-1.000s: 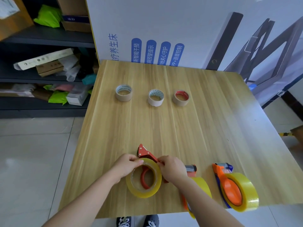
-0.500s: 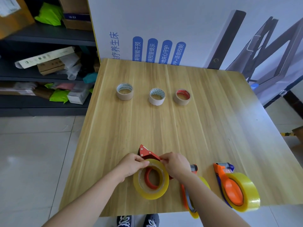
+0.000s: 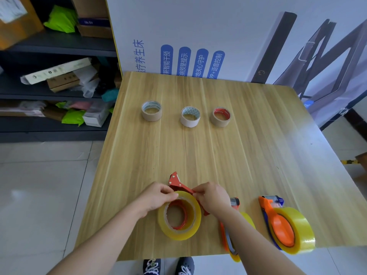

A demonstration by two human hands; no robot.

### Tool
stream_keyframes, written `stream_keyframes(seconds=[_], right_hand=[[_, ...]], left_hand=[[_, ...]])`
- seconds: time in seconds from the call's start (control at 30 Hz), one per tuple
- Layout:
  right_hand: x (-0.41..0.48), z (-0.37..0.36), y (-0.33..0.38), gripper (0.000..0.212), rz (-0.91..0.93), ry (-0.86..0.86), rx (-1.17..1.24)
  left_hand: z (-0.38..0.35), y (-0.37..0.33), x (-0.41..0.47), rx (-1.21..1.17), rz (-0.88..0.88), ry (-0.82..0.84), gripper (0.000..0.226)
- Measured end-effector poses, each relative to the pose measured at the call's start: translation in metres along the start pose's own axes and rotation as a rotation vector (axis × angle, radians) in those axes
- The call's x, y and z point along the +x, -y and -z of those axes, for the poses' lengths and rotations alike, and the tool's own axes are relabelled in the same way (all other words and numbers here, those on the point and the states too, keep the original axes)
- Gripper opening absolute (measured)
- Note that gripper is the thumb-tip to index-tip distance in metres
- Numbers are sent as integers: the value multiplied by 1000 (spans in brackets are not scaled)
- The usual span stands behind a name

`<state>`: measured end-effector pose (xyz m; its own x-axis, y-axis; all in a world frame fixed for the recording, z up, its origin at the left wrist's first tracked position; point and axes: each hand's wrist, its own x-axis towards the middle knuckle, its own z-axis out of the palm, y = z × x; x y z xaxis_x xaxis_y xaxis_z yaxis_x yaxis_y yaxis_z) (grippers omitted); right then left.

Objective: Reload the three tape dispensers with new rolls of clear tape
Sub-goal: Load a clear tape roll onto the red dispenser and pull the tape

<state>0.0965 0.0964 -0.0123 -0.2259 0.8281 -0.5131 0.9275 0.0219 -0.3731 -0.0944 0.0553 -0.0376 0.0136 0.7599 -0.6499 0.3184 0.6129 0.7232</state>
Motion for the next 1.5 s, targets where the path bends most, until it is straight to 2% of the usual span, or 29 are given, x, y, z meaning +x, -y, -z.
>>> stream_keyframes(seconds=[0.13,0.27,0.4,0.47,0.53,0.6,0.67,0.73,0.77,0.83,0.9,0.97,1.03,1.17,1.27,1.37,1.5], right_hand=[[0,0,1,23,-17,13,38],[0,-3,2,24,6,4,17],[1,-9,6,27,58,-31,-101],[-3,-15,10,31,154,-117,-173],[-11,-25,17,30,381,-261,-224],[-21,-41,23,21,623,-287,-273],[-27,-58,24,28,731,-129,-367],[-30,-69,22,47,673,53,-527],[-29,-73,22,53,653,78,-607],[-28,-77,25,48,650,94,-662],[-27,-74,29,33,649,87,-579],[-26,-65,33,23,636,48,-396],[-28,-50,42,23,592,26,-157],[-33,-12,61,25,443,160,429],[-40,5,71,21,497,192,587],[-46,18,81,30,491,258,790],[-55,40,97,38,541,266,888]], left_hand=[[-12,9,1,19,-6,-86,11],[-7,20,3,115,3,-111,3],[-3,31,7,359,34,-213,37],[-2,32,7,349,35,-215,40],[-3,33,5,293,19,-192,33],[-4,35,3,219,9,-190,27],[-5,39,1,204,15,-211,32],[-5,42,-1,173,35,-232,35],[-5,43,-2,156,41,-239,38],[-5,46,-6,89,45,-240,40],[-3,46,-10,-41,62,-252,40],[2,42,-16,-218,84,-277,41],[9,34,-20,-423,80,-285,47],[25,20,-23,-803,23,-220,71],[40,-1,-24,-962,-25,-96,88],[56,-25,-31,-1146,-112,-63,86],[71,-53,-46,-1128,-305,-199,66]])
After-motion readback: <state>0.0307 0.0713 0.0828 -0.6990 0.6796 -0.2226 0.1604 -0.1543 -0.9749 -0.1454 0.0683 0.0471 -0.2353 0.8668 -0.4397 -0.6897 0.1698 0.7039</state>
